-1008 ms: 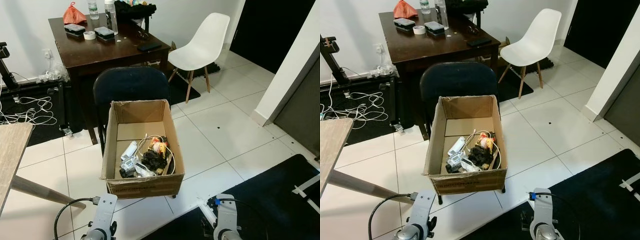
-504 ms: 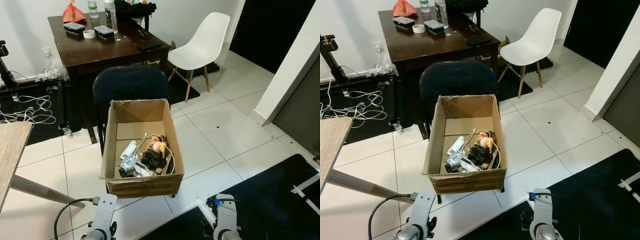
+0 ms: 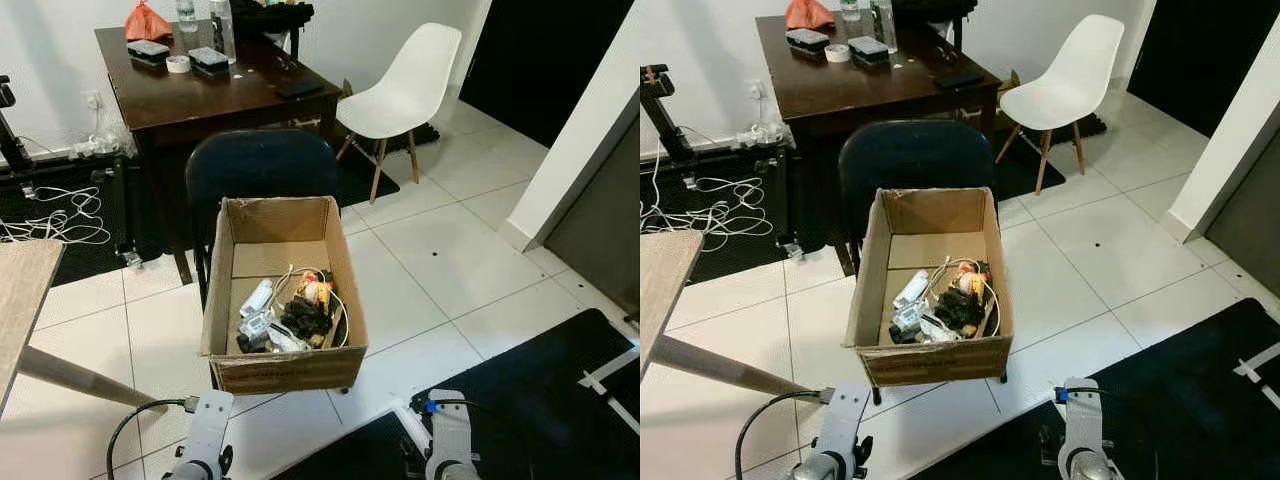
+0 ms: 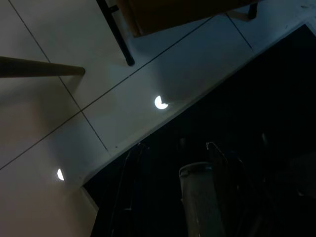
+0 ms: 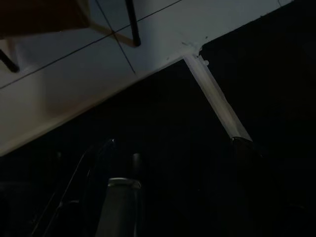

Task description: Picking trash to rubbish bin

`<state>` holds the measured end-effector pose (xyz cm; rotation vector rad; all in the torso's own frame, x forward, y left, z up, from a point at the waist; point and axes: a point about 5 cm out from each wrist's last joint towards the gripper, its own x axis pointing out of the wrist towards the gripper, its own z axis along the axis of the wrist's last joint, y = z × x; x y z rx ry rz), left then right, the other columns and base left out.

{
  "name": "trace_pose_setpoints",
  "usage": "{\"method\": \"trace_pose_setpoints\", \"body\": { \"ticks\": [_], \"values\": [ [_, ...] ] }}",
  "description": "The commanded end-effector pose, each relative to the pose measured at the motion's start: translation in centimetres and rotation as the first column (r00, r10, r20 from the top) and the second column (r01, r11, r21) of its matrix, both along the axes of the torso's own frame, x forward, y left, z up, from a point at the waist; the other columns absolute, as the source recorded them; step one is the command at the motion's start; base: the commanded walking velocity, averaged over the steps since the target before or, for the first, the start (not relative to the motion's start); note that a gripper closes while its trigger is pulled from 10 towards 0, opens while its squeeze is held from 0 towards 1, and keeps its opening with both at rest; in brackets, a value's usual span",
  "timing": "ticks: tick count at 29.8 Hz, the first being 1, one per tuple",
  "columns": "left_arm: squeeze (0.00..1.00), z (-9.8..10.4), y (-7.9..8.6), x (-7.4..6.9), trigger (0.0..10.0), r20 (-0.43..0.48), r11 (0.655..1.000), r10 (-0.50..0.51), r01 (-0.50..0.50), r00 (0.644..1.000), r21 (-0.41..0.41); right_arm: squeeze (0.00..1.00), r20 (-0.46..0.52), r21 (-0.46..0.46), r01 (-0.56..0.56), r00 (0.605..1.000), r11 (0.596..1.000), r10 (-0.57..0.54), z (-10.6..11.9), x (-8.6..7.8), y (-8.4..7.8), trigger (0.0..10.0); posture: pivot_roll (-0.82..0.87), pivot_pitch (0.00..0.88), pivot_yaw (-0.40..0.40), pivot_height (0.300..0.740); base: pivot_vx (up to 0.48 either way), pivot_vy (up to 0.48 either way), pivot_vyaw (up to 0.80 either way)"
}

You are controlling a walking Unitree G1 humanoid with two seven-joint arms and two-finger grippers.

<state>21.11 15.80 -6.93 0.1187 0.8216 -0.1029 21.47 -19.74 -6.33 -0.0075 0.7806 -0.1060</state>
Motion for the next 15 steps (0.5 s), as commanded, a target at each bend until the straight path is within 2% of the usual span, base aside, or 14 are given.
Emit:
{"method": "trace_pose_setpoints", "body": {
  "ticks": [1, 15],
  "values": [
    [0.00, -0.33, -0.01, -0.61, 10.0, -0.013, 1.000, 0.002, -0.002, 1.000, 0.000, 0.00, -0.013, 0.007, -0.001, 1.000, 1.000, 0.001, -0.27, -0.43, 0.09, 10.0, 0.09, 0.059, -0.028, 0.740, 0.000, 0.000, 0.00],
    [0.00, -0.59, 0.33, -1.17, 10.0, -0.021, 1.000, 0.006, -0.006, 1.000, 0.006, 0.00, -0.035, -0.002, -0.017, 0.999, 1.000, 0.017, -0.62, -1.16, -0.36, 10.0, 0.10, 0.060, -0.039, 0.740, 0.000, 0.000, 0.00]
  ]
}}
